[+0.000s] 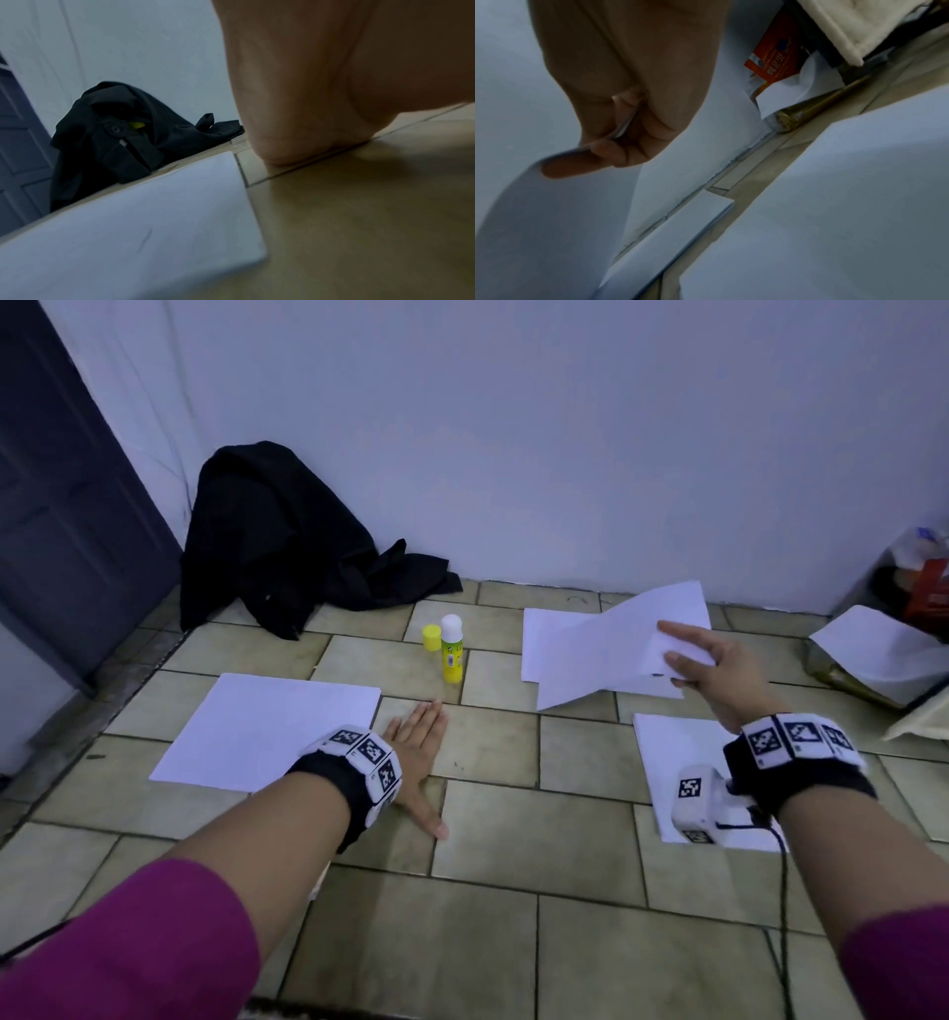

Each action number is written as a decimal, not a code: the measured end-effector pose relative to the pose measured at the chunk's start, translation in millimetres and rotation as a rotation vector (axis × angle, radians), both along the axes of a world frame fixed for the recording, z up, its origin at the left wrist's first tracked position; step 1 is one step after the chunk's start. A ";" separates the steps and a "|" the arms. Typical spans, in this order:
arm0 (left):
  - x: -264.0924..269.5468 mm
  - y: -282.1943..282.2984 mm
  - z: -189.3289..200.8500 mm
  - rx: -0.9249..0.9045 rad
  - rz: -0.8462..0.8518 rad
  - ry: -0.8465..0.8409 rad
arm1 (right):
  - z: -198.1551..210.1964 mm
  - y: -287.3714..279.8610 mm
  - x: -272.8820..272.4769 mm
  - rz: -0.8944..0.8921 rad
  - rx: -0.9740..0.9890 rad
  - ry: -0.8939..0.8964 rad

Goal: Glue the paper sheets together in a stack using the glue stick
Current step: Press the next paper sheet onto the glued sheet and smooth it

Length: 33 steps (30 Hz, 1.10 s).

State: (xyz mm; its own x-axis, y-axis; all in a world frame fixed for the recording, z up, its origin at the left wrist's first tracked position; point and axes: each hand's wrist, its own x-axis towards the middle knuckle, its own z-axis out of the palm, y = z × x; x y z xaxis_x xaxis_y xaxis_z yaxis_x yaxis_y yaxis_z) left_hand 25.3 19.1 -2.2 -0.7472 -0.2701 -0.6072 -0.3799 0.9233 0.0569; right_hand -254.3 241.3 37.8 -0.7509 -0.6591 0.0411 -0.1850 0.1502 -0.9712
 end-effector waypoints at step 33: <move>3.7 -4.1 0.2 0.089 -0.003 0.050 | -39.4 -49.6 -58.9 -0.085 0.832 0.311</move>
State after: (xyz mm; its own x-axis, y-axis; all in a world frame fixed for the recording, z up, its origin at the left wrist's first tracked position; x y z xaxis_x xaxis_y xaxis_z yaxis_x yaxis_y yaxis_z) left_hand 29.0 15.0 -1.9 -0.7778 -0.2149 -0.5907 -0.3720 0.9148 0.1570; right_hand -313.2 191.7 -1.6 -0.8334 -0.5088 -0.2159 -0.3779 0.8096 -0.4492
